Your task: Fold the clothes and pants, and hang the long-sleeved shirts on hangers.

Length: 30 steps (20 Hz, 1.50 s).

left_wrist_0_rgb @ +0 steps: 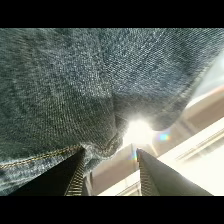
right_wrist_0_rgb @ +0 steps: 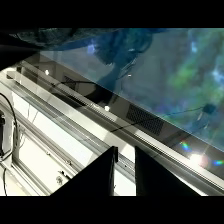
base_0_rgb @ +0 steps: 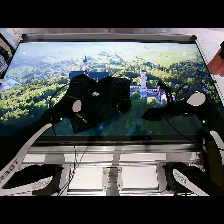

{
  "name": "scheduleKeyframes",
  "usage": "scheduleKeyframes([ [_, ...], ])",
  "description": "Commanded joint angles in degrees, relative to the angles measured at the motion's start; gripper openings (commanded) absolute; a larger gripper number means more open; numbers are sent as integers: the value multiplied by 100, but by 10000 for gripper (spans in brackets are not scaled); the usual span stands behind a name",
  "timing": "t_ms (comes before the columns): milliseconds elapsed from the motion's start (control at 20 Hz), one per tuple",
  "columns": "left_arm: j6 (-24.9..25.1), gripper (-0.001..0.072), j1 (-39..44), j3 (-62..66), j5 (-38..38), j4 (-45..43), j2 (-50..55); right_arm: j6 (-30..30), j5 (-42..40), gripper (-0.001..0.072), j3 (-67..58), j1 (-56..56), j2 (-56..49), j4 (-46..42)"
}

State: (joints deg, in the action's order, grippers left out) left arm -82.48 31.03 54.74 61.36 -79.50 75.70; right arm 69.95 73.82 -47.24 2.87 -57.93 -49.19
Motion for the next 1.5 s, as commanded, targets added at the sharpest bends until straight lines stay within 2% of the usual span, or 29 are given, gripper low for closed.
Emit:
scheduleKeyframes([
  [0, 17, 349, 7, -2, -181, 90, 308, 4, 13, 139, 4, 2, 0, 2],
  [100, -72, 224, 7, -2, -501, -109, 315, 4, 15, 140, 4, 2, 2, 2],
  [400, -157, 225, 61, -4, -769, -232, 334, 4, 13, 140, 4, 2, 0, 2],
  [450, -155, 200, 79, -4, -807, -232, 332, 4, 13, 140, 4, 2, 0, 2],
  [500, -153, 80, 90, -4, -804, -238, 332, 4, 13, 140, 4, 2, 0, 2],
  [550, -151, 25, 92, -2, -800, -238, 330, 4, 13, 140, 4, 2, 0, 2],
  [900, -160, 24, 87, 0, -422, -393, 92, 4, 13, 140, 4, 2, 0, 2],
  [1050, -776, 24, -92, 7, -197, -1637, -758, 4, -13, 140, 4, 2, 0, 7],
  [1150, -774, 21, -667, 197, -197, -2227, -1377, 2, -15, 139, 4, 4, 0, 149],
  [1250, -610, 21, -1687, 787, -197, -2625, -1528, -2, -87, 138, 4, 127, -2, 393],
  [1350, -243, 21, -2922, 1722, -199, -2656, -1276, 0, -400, 126, 4, 474, -11, 402],
  [1450, -192, 21, -4046, 2846, -199, -2649, -820, 2, -793, 119, 4, 839, -11, 400],
])
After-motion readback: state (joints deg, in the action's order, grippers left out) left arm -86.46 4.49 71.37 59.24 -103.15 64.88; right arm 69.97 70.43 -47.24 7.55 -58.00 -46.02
